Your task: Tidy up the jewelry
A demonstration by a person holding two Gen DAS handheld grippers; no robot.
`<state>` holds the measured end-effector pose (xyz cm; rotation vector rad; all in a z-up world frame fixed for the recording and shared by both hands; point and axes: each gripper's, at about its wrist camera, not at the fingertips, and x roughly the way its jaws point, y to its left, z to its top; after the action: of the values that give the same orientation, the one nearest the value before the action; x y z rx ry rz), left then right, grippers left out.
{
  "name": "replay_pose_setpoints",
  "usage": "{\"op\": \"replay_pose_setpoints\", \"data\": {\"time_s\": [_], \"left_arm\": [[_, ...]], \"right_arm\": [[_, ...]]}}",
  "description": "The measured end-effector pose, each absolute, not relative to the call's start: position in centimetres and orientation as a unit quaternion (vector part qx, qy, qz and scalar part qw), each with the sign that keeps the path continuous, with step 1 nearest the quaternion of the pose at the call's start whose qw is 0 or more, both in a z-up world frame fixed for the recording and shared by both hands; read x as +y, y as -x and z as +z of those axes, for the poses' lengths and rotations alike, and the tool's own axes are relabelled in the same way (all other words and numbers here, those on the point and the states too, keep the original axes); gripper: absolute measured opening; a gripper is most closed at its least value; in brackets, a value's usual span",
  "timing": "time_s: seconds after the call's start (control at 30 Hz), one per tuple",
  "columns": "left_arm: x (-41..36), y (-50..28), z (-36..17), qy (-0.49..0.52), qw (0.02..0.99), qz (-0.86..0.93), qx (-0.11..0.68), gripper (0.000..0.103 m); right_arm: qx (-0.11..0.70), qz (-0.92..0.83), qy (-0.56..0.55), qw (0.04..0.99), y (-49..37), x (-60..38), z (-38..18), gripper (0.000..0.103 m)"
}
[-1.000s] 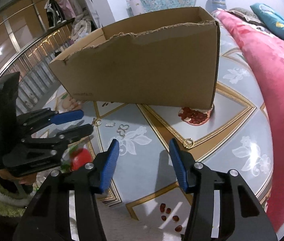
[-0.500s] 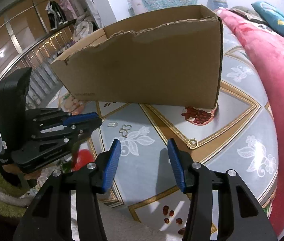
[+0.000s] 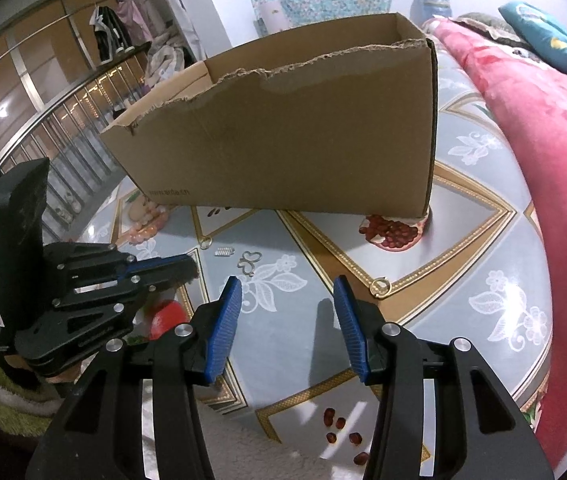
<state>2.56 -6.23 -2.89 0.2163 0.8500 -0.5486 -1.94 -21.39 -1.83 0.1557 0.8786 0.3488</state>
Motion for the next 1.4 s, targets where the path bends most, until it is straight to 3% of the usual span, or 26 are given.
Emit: {"op": "replay_pose_setpoints", "data": {"time_s": [0.27,0.33,0.4,0.5,0.67,0.77,0.9,0.97,1.4], "left_arm": [[-4.7,-1.6,-1.8,-0.088,0.876,-0.265,0.395,0.0],[-4.7,-1.6,-1.8,-0.09,0.872,-0.269,0.4,0.004],[-5.0,-1.6,-2.0,-0.096,0.87,-0.269,0.401,0.019],[-5.6,-1.9,-2.4,-0.102,0.865,-0.273,0.408,0.02],[-6.7,-2.1,-3.0,-0.132,0.865,-0.26,0.408,0.019],[-7.0,-2.4,-2.9,-0.144,0.864,-0.257,0.409,0.006],[-7.0,-2.5,-2.9,-0.142,0.864,-0.259,0.407,0.006],[-6.9,-2.5,-2.7,-0.139,0.866,-0.258,0.405,0.0],[-4.3,-2.8,-1.3,-0.081,0.882,-0.241,0.397,0.0]], "right_arm": [[0.423,0.169,-0.075,0.887,2.2,-21.3,-1.7,0.045],[0.424,0.171,-0.075,0.886,2.1,-21.2,-1.7,0.045],[0.423,0.173,-0.074,0.886,2.1,-21.1,-1.7,0.045],[0.422,0.173,-0.072,0.887,2.2,-21.0,-1.6,0.045],[0.421,0.169,-0.074,0.888,2.2,-21.2,-1.6,0.045],[0.42,0.166,-0.076,0.889,2.2,-21.4,-1.6,0.045],[0.417,0.164,-0.078,0.891,2.3,-21.6,-1.6,0.045],[0.416,0.162,-0.077,0.892,2.4,-21.7,-1.5,0.045],[0.413,0.152,-0.074,0.895,2.9,-22.7,-1.3,0.045]]}}
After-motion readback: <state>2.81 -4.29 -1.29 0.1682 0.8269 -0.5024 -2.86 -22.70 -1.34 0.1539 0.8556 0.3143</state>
